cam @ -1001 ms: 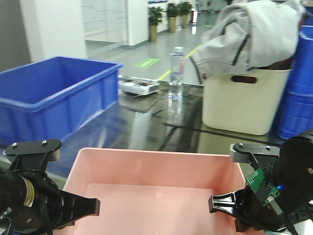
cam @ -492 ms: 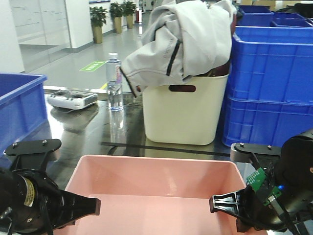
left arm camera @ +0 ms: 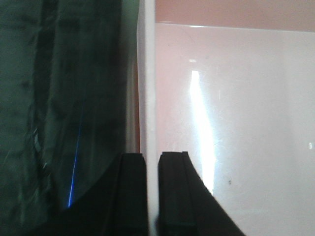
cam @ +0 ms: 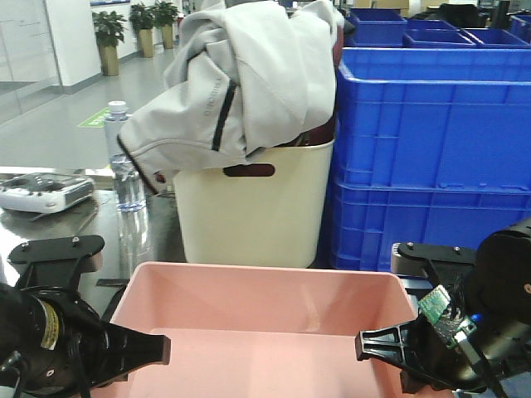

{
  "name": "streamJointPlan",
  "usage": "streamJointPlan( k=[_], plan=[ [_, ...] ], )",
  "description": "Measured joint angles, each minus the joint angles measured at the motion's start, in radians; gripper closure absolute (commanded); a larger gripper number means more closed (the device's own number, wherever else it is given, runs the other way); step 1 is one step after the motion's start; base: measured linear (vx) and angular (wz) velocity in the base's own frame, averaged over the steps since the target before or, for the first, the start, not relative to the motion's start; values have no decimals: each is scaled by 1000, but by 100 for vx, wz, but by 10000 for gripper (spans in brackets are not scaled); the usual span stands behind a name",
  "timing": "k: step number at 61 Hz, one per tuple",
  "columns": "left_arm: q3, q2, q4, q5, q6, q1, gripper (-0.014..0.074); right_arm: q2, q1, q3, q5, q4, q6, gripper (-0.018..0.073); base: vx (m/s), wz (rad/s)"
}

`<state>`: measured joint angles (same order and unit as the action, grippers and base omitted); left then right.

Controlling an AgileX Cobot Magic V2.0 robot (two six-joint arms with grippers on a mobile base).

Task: Grab pink bin and stack on right shelf
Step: 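Carry the bin with both grippers toward the metal shelf, then lower the bin onto the shelf and open both grippers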

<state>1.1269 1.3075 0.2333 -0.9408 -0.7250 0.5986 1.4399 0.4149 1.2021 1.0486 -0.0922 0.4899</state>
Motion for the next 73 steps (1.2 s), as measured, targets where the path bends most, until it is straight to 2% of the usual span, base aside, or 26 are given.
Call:
streamJointPlan(
  k=[61,73],
  plan=[
    [0,0,0,1,0,0,433,0,0,0,0,-2,0,568,3,-3],
    [0,0,38,6,0,0,433,0,0,0,-33,-2,-6,568,0,0]
  ],
)
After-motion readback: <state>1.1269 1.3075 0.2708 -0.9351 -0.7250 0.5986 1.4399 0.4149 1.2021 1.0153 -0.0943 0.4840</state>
